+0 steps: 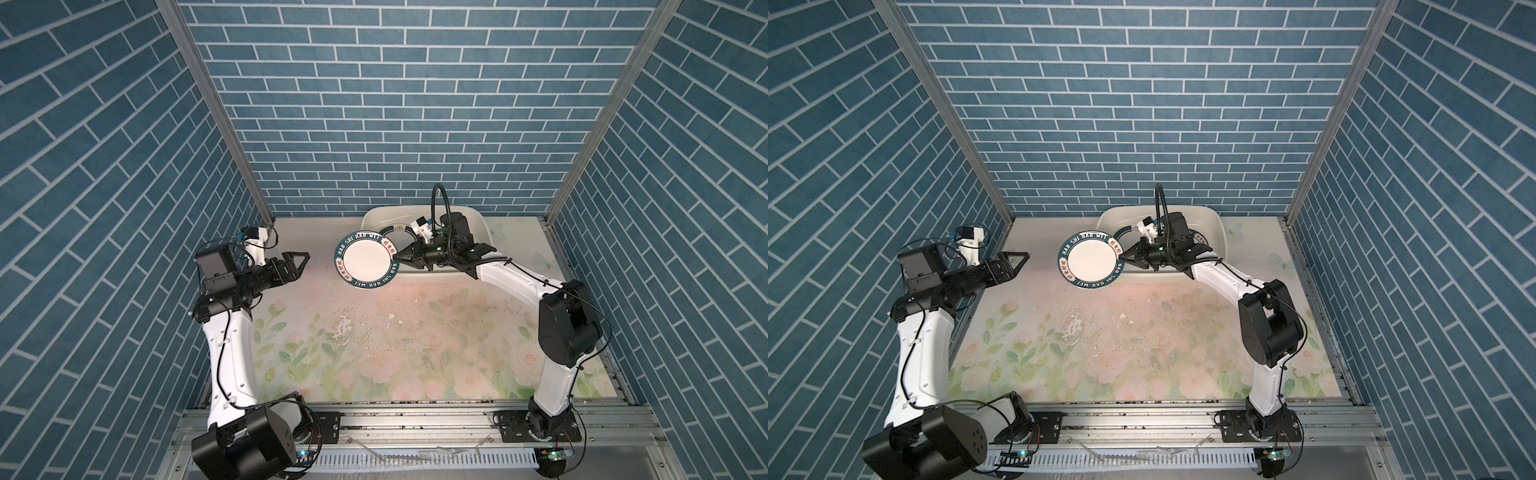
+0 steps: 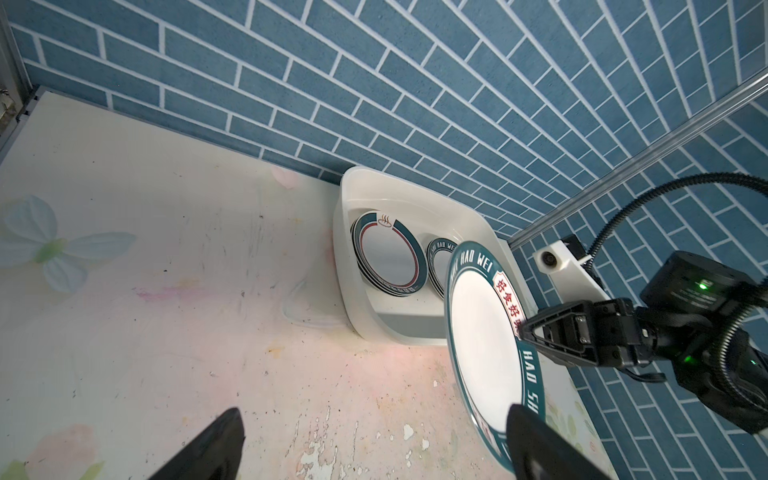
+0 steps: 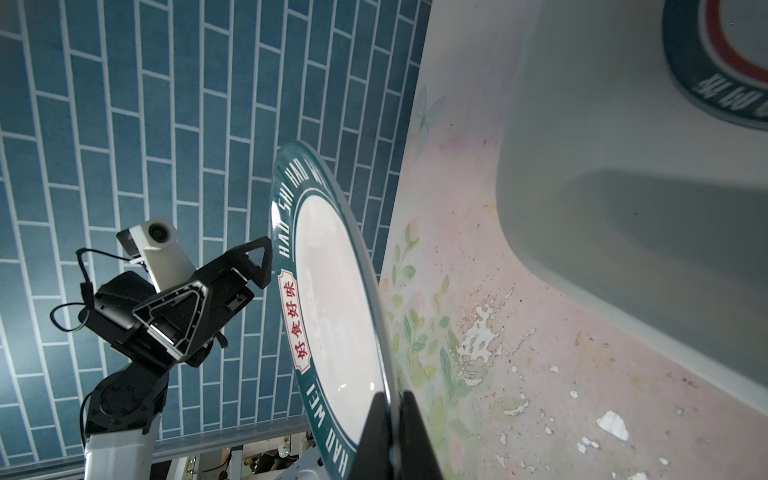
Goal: Place the plates into the plastic bin on the countertop
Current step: 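Carry the large plate over the bin with the right gripper, then lower the large plate onto the stack in the bin and open the right gripper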
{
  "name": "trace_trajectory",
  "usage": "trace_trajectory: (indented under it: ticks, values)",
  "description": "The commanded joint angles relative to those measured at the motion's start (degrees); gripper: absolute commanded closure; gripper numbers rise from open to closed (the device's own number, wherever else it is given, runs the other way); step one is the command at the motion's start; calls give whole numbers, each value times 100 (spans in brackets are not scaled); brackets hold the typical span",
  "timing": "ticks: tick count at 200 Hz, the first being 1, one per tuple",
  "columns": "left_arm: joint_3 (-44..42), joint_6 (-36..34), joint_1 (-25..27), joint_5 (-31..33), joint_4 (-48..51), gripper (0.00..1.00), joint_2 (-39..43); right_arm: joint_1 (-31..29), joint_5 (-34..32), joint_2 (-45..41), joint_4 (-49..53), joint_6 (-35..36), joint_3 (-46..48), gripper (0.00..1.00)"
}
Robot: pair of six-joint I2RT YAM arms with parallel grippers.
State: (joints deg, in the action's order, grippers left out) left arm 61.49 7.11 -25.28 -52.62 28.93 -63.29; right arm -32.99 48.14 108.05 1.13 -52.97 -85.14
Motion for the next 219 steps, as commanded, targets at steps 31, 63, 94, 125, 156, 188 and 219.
trace_trajectory:
  ticks: [31,63,94,125,156,188,219]
  values:
    - [117,-6,-3,-590,-312,0,-202,599,74,804,519,675,-953,100]
    - [101,-58,55,-698,-379,1,-372,857,-189,1463,1282,1255,-1863,100]
    - [69,-158,117,-654,-403,1,-563,1000,-633,2154,2065,1821,-2762,100]
    - [64,-219,201,-721,-427,0,-760,1130,-838,2700,2169,1885,-3299,100]
    - [84,-213,242,-758,-441,0,-875,1206,-1000,3105,2130,1831,-3715,100]
    - [117,-213,247,-799,-364,0,-914,1269,-1165,3396,2087,1747,-4019,100]
    - [152,-207,244,-855,-297,1,-934,1295,-1218,3620,2053,1667,-4168,100]
